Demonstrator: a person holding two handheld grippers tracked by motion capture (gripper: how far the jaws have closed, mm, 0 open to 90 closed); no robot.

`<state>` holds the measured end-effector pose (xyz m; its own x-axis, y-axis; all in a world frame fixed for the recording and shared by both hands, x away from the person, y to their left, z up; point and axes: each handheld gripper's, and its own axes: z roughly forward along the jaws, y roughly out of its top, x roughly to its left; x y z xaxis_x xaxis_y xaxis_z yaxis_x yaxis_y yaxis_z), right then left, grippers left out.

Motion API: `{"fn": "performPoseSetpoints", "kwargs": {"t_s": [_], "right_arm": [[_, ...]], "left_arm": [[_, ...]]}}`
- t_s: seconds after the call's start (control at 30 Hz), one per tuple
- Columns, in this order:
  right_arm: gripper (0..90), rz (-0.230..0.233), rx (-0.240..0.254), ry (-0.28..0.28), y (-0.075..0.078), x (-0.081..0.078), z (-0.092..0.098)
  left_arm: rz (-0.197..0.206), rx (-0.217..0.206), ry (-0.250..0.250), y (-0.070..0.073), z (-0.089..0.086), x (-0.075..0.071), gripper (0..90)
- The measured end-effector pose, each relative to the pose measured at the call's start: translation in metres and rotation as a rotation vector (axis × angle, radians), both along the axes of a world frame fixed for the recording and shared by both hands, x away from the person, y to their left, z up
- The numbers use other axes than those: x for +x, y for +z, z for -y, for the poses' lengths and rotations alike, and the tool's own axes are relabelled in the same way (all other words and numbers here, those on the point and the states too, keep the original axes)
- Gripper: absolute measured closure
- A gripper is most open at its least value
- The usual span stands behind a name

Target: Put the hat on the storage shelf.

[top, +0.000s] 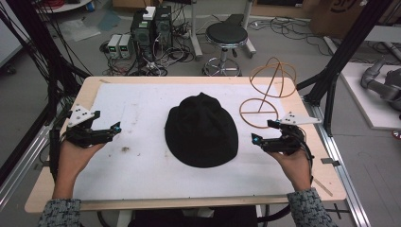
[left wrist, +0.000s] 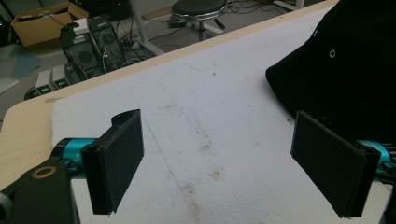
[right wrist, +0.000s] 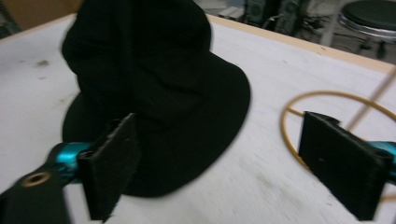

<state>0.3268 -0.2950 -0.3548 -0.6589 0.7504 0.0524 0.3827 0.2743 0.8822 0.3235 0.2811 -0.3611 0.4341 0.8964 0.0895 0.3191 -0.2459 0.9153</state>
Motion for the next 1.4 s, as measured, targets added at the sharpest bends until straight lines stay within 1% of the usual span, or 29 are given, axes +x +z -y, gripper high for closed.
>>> {"fn": "performPoseSetpoints", "kwargs": {"t_s": [0.03, 0.07, 0.17, 0.2, 0.27, 0.3, 0.4, 0.43, 0.47, 0.5, 0.53, 0.57, 0.63, 0.67, 0.7, 0.73, 0.77, 0.93, 0.97, 1.0, 1.03, 1.07, 1.17, 1.23, 1.33, 1.4], "right_arm": [[13.5, 0.002, -0.015, 0.012, 0.002, 0.005, -0.009], [13.5, 0.001, -0.02, 0.015, 0.003, 0.007, -0.013], [13.5, 0.009, -0.026, 0.019, 0.007, 0.013, -0.023], [13.6, 0.018, -0.023, 0.021, 0.009, 0.015, -0.026], [13.6, 0.024, 0.001, 0.022, 0.012, 0.019, -0.031], [13.6, 0.029, 0.011, 0.023, 0.014, 0.021, -0.034], [13.6, 0.036, 0.011, 0.028, 0.016, 0.026, -0.044], [13.7, 0.045, 0.011, 0.031, 0.017, 0.027, -0.05], [13.7, 0.045, 0.011, 0.031, 0.017, 0.027, -0.05], [13.6, 0.055, 0.019, 0.038, 0.017, 0.031, -0.058], [13.6, 0.055, 0.019, 0.038, 0.017, 0.031, -0.058], [13.6, 0.066, 0.04, 0.037, 0.018, 0.035, -0.067], [13.6, 0.078, 0.059, 0.033, 0.018, 0.038, -0.073], [13.6, 0.078, 0.059, 0.033, 0.018, 0.038, -0.073], [13.6, 0.077, 0.066, 0.028, 0.018, 0.039, -0.077], [14.0, 0.098, 0.079, 0.023, 0.019, 0.042, -0.084], [14.5, 0.105, 0.096, 0.022, 0.02, 0.043, -0.087], [14.6, 0.114, 0.149, 0.021, 0.021, 0.048, -0.103], [14.6, 0.114, 0.149, 0.021, 0.021, 0.048, -0.103], [15.1, 0.12, 0.166, 0.023, 0.021, 0.05, -0.108], [15.1, 0.12, 0.166, 0.023, 0.021, 0.05, -0.108], [15.4, 0.118, 0.181, 0.026, 0.021, 0.053, -0.115], [15.6, 0.122, 0.189, 0.03, 0.019, 0.056, -0.12], [16.5, 0.118, 0.204, 0.034, 0.017, 0.059, -0.129], [16.6, 0.126, 0.195, 0.025, 0.014, 0.063, -0.135], [16.6, 0.119, 0.196, 0.023, 0.013, 0.066, -0.139]], "left_arm": [[0.001, -0.014, -0.001, 0.001, 0.0, 0.001, 17.4], [0.003, -0.019, 0.0, 0.001, 0.001, 0.001, 17.4], [0.003, -0.02, -0.005, 0.002, 0.002, 0.002, 17.4], [0.004, -0.022, -0.007, 0.002, 0.002, 0.002, 17.4], [0.003, -0.028, -0.01, 0.001, 0.004, 0.003, 17.4], [0.002, -0.023, -0.013, 0.001, 0.004, 0.003, 17.4], [0.001, -0.021, -0.018, 0.001, 0.005, 0.003, 17.4], [0.003, -0.024, -0.02, 0.001, 0.007, 0.004, 17.4], [0.003, -0.024, -0.02, 0.001, 0.007, 0.004, 17.4], [0.004, -0.022, -0.022, 0.002, 0.007, 0.004, 17.4], [0.004, -0.022, -0.022, 0.002, 0.007, 0.004, 17.4], [0.006, -0.024, -0.02, 0.002, 0.007, 0.004, 17.4], [0.005, -0.024, -0.02, 0.002, 0.007, 0.004, 17.4], [0.005, -0.024, -0.02, 0.002, 0.007, 0.004, 17.5], [0.005, -0.023, -0.02, 0.002, 0.007, 0.004, 17.5], [0.005, -0.023, -0.024, 0.002, 0.008, 0.004, 17.4], [0.004, -0.023, -0.024, 0.002, 0.008, 0.004, 17.5], [-0.001, -0.016, -0.033, 0.001, 0.011, 0.005, 17.4], [-0.001, -0.016, -0.033, 0.001, 0.011, 0.005, 17.4], [-0.001, -0.018, -0.034, 0.0, 0.012, 0.005, 17.4], [-0.004, -0.011, -0.037, 0.001, 0.012, 0.005, 17.4], [-0.005, -0.011, -0.038, 0.0, 0.013, 0.005, 17.4], [-0.006, -0.011, -0.037, 0.0, 0.013, 0.005, 17.5], [-0.003, -0.015, -0.036, 0.0, 0.013, 0.004, 17.4], [-0.005, -0.014, -0.035, 0.0, 0.011, 0.003, 17.4], [-0.006, -0.014, -0.031, -0.001, 0.011, 0.003, 17.4]]}}
